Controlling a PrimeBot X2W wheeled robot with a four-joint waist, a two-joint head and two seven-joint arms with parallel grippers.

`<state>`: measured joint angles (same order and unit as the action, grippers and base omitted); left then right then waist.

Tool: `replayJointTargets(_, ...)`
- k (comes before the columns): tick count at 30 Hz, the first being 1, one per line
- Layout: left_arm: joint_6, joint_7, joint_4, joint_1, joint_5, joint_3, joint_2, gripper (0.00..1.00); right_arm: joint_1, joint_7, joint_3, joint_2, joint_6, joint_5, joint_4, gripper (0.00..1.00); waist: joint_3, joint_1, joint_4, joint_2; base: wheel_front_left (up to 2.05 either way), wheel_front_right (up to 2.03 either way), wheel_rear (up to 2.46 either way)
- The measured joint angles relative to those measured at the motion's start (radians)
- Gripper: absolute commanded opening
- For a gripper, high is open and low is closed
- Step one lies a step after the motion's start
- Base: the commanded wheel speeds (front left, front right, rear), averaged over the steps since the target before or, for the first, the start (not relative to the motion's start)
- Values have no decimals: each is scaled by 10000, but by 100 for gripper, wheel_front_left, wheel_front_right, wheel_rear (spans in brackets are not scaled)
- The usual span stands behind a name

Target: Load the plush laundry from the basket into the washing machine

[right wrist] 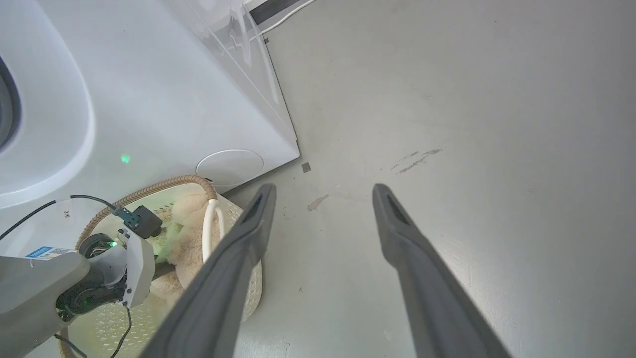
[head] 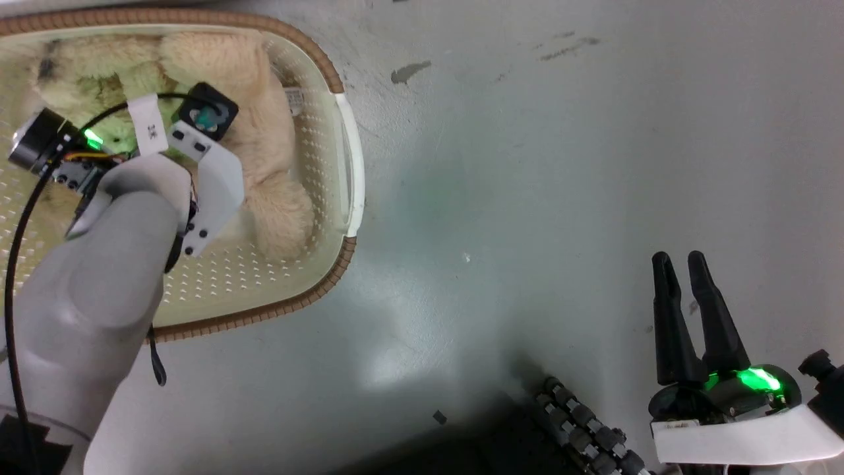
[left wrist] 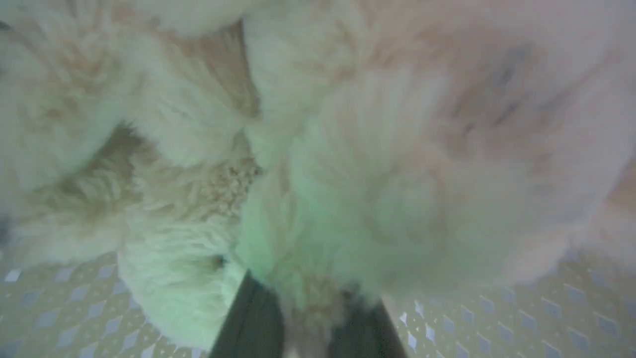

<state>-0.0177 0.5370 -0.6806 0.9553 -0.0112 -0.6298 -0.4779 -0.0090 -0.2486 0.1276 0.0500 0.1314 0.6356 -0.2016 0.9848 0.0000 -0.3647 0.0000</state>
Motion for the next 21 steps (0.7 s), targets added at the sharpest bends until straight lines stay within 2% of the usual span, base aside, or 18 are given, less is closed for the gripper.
replayJointTargets(5,-136,136,-17,290,-284,-150,-113,0,-290,-86,190,0,0,267,77,100,230,1,-172,0,0,0,0)
replayJointTargets(10,-207,-127,-15,126,-581,-213,96,0,-719,-88,73,-2,0,224,422,100,-162,1,-28,1,0,0,0)
replayJointTargets(21,-399,-1432,-366,-909,-1567,-456,1680,0,-1092,-90,-796,0,0,-575,1513,100,-1981,0,1051,0,0,0,0)
